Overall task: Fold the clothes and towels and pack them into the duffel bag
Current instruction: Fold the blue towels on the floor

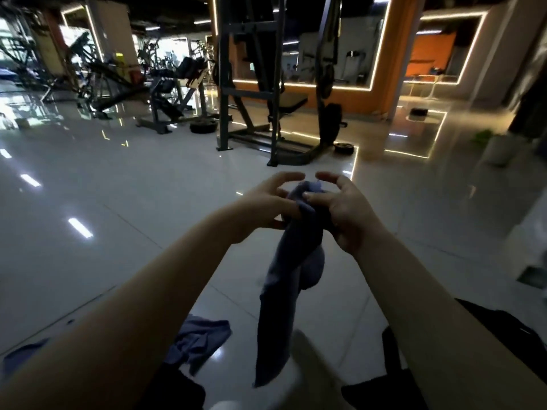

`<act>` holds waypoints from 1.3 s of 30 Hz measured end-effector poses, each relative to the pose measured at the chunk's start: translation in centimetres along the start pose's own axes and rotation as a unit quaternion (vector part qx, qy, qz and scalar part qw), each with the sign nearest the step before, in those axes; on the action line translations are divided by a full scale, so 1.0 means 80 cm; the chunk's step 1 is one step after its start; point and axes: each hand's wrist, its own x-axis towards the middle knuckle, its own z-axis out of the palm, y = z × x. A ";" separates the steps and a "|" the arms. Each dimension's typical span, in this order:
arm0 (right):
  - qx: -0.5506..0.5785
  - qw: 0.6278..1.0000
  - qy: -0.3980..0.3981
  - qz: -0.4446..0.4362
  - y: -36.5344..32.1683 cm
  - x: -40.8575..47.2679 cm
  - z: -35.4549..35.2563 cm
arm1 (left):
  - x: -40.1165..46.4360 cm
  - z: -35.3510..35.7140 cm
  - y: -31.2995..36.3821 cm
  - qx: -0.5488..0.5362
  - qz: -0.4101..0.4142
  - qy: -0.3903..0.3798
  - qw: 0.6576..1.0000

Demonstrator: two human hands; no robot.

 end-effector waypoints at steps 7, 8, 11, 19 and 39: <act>-0.086 0.996 -0.021 0.009 0.000 0.001 -0.047 | 0.041 0.064 -0.053 0.043 0.097 0.094 0.990; -0.100 0.995 -0.025 0.017 0.002 0.003 -0.053 | 0.046 0.065 -0.060 0.054 0.099 0.090 0.990; -0.129 0.990 -0.036 0.035 0.007 0.008 -0.071 | 0.059 0.070 -0.080 0.054 0.104 0.110 0.987; -0.416 0.899 -0.053 -0.122 0.023 0.037 -0.098 | 0.083 0.063 -0.083 -0.042 0.058 0.038 0.997; -0.553 0.779 -0.105 -0.276 0.000 0.012 -0.056 | 0.055 0.051 -0.084 -0.180 0.027 -0.031 0.983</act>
